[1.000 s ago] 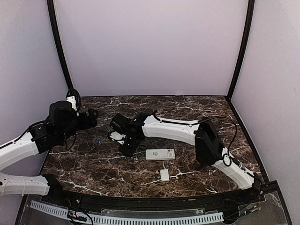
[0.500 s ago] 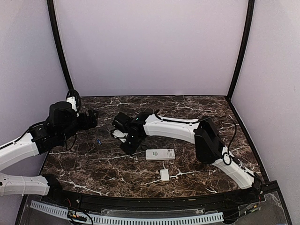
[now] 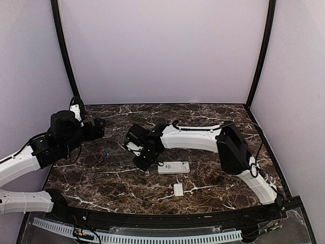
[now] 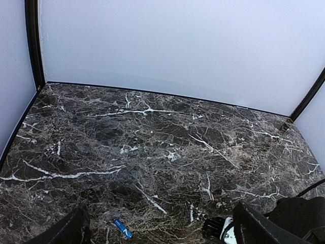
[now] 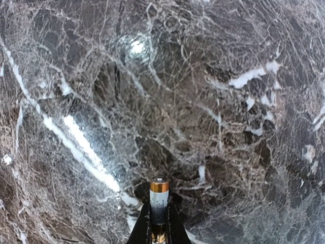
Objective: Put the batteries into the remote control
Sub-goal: Pick up the battery at the center of the board.
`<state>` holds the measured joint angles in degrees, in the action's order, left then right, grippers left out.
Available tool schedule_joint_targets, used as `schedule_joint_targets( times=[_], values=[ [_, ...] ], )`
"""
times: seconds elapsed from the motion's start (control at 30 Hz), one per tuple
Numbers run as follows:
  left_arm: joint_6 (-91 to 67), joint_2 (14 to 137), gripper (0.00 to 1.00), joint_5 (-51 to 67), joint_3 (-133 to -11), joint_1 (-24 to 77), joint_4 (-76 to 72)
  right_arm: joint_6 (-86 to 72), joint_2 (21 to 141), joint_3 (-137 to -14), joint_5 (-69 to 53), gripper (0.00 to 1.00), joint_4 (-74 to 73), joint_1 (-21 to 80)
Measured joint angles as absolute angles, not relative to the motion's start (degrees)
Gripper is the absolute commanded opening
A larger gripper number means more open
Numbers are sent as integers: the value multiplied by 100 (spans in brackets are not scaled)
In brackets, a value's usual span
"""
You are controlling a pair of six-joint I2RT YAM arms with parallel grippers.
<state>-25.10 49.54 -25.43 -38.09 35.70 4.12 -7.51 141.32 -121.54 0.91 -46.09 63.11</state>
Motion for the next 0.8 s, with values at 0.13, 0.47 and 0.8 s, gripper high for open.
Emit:
schedule_joint_targets(
  times=[0.13, 0.47, 0.8],
  values=[
    [-2486, 4893, 97, -2508, -3809, 3570, 416, -893, 13858, -11686, -224, 0, -4434, 6300],
    [-2401, 4803, 96, -2338, -3809, 3570, 449, -1347, 12108, -9382, -1776, 0, -3216, 6198],
    [-2130, 4801, 91, -1634, -3811, 3573, 432, -1262, 10403, -7264, -3669, 0, -1380, 5688]
  ],
)
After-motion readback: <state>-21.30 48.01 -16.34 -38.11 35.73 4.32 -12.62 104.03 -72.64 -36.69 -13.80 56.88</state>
